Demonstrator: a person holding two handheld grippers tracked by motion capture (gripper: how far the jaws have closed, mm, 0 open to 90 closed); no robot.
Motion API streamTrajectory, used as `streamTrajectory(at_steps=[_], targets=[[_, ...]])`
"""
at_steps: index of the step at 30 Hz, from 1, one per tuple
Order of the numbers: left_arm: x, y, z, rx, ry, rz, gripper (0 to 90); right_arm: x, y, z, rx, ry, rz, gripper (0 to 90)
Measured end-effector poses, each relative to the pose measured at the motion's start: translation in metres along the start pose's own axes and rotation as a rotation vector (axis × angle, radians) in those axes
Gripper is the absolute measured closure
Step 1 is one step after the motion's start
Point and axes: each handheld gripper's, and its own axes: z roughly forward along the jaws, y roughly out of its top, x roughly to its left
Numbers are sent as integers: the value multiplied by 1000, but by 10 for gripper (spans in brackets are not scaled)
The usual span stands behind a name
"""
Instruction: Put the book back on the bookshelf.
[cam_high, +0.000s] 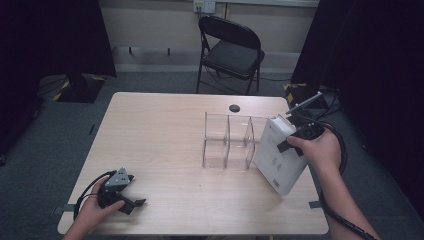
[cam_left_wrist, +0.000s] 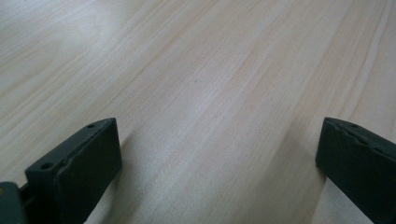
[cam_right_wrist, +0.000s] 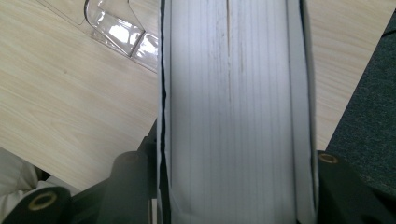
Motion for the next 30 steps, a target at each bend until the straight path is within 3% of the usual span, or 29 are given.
streamTrajectory(at_steps=[30], targets=[[0, 0, 0, 0, 0, 0, 0, 3, 20, 3, 2, -19, 44, 522]])
